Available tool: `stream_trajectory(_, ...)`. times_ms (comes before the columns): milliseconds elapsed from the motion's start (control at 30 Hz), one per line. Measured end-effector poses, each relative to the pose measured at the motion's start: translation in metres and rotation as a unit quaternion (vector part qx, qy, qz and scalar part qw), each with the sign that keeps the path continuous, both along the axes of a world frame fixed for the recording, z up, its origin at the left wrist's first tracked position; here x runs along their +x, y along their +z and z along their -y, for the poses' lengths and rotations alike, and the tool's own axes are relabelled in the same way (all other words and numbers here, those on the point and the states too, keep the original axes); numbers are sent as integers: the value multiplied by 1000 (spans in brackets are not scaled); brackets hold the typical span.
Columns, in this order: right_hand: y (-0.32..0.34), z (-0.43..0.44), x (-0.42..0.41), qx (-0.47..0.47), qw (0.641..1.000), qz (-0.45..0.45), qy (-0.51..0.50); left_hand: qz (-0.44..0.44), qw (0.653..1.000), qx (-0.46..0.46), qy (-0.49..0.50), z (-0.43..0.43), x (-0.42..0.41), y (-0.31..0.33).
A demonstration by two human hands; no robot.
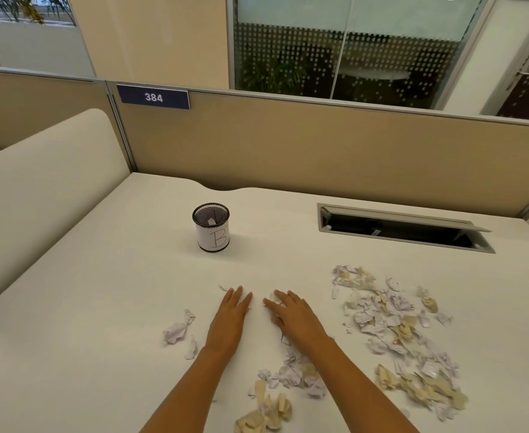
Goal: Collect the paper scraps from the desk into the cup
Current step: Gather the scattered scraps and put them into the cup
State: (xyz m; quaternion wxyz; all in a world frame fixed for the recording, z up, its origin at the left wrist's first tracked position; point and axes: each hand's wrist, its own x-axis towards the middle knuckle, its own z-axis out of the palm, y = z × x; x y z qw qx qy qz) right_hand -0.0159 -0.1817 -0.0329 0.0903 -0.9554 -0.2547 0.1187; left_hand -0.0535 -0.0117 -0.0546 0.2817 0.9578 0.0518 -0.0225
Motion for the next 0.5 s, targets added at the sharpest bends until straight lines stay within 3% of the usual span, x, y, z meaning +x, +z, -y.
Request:
stream_trajectory(100, 0, 8, -12, 43, 999, -8, -15, -2, 972, -204, 117, 14, -13, 10)
stream_trajectory(167, 3, 14, -17, 54, 998, -17, -17, 9, 943, -278, 185, 21, -17, 16)
stream_trajectory(367, 1, 21, -27, 63, 997, 24, -23, 31, 943, -260, 207, 20, -19, 23)
stream_trajectory(500, 1, 18, -25, 160, 979, 3, -124, 45, 940, -256, 221, 17, -13, 28)
